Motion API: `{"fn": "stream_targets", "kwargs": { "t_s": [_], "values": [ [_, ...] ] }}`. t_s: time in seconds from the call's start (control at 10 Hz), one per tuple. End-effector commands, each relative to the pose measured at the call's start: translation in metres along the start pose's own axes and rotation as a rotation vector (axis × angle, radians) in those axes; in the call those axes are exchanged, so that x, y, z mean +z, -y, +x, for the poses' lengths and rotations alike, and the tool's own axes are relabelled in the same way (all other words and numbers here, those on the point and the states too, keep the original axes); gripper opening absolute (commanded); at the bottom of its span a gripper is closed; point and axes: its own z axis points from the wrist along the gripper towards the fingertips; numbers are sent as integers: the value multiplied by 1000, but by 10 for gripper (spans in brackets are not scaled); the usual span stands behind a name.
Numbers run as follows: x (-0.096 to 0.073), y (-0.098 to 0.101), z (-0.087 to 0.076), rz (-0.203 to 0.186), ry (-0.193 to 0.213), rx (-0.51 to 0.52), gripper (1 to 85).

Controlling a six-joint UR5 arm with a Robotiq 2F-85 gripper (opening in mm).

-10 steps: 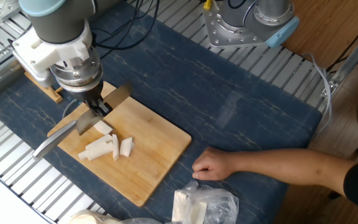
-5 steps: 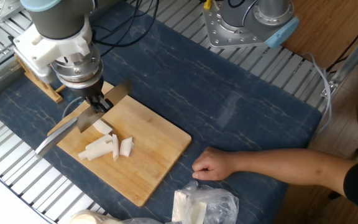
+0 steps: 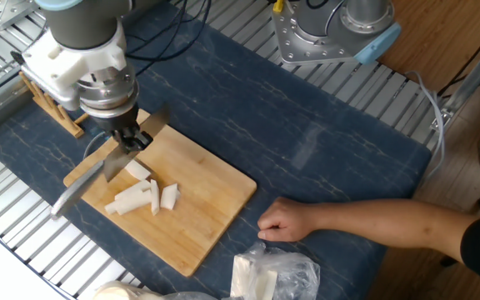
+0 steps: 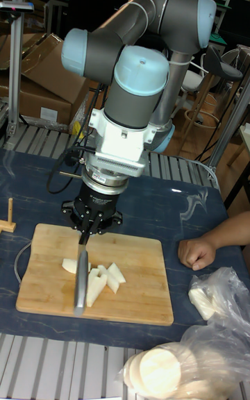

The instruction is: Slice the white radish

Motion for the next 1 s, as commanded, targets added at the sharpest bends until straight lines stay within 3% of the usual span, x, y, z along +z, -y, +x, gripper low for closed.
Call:
{"fn": "stream_targets", "kwargs": {
  "t_s": [0.0, 0.2, 0.3, 0.4, 0.6, 0.8, 0.9],
  "values": [
    [-5, -10, 2, -17, 18, -355, 10],
    [-2, -32, 4, -63, 31, -642, 10],
    [-2, -34, -4, -52, 69, -780, 10],
    [-2, -31, -6, -41, 78, -879, 10],
    [1, -20, -20, 24, 121, -1122, 10],
    [-2, -15, -21, 31, 137, -1252, 10],
    [-3, -16, -20, 16, 156, -1284, 10]
  ]
}}
